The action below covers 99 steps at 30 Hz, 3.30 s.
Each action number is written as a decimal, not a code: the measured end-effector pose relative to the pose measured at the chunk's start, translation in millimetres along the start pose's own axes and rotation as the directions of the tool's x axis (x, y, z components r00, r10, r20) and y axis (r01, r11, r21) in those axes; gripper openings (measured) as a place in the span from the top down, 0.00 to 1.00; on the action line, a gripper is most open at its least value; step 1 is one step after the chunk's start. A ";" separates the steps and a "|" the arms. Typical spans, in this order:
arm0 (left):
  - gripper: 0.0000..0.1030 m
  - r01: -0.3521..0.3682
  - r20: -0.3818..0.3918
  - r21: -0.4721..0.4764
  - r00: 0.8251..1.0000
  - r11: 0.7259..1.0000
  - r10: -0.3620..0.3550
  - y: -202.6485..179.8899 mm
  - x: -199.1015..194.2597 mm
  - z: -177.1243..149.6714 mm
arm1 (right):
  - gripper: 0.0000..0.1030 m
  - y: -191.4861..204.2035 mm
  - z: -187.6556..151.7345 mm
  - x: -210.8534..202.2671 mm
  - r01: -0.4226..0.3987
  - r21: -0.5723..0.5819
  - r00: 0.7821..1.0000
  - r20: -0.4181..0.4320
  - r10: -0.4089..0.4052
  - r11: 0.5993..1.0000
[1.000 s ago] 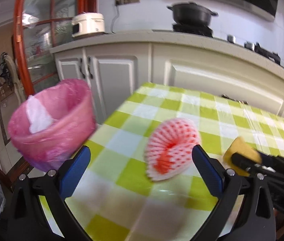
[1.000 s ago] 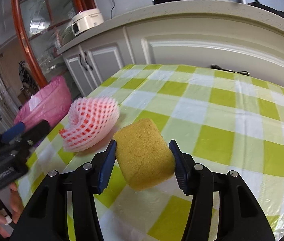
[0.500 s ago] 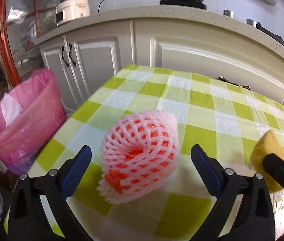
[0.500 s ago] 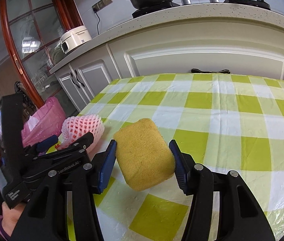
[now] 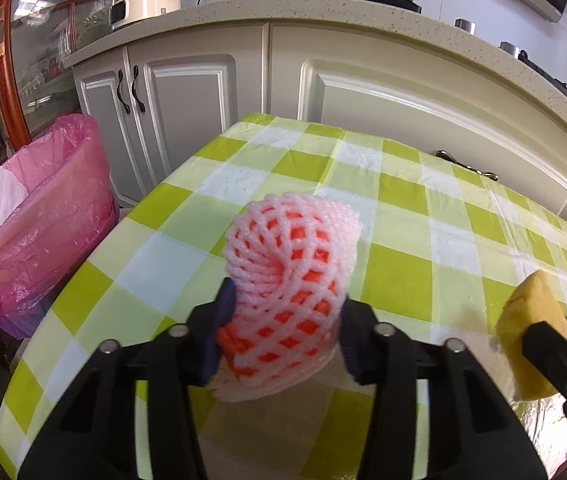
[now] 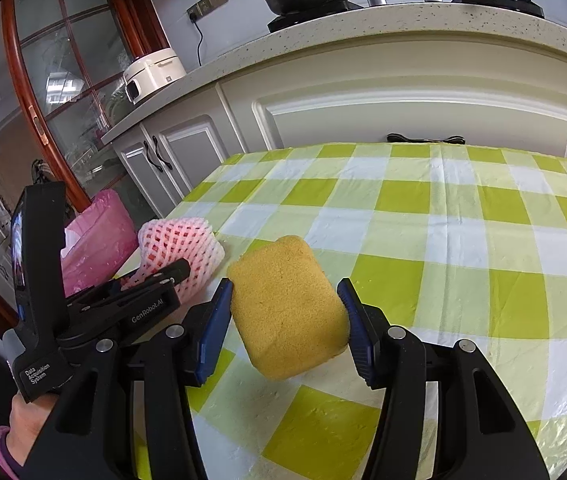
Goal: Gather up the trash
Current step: 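Grasp the pink foam net with the left gripper while the right gripper grasps the yellow sponge, then carry net and sponge over the pink bin and open both grippers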
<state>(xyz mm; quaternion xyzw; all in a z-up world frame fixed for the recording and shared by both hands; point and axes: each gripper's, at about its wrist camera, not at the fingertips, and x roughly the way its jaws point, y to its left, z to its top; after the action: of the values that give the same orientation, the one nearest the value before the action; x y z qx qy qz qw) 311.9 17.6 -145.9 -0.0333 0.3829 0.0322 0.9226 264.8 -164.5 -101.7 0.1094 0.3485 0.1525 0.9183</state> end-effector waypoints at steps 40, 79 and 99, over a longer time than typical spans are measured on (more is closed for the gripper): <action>0.66 -0.019 0.262 -0.111 0.964 0.994 0.047 89.8 -168.7 -29.4 | 0.50 117.0 17.6 -34.4 -0.088 -0.230 0.988 0.101 0.113 0.969; 0.61 -0.242 0.175 -0.353 0.932 0.904 0.318 292.0 -104.4 54.8 | 0.49 298.2 93.7 143.6 -0.434 -0.308 0.901 -0.131 0.414 0.846; 0.19 -0.279 0.183 -0.379 0.912 0.882 0.367 298.8 -115.9 43.5 | 0.35 286.3 108.3 132.4 -0.451 -0.265 0.892 -0.092 0.443 0.852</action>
<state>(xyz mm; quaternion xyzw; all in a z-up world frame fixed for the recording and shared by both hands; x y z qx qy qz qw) 235.5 314.9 -44.1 -0.1252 0.2524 0.2571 0.9244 373.4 138.6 -14.7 0.0546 0.3013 0.4107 0.8588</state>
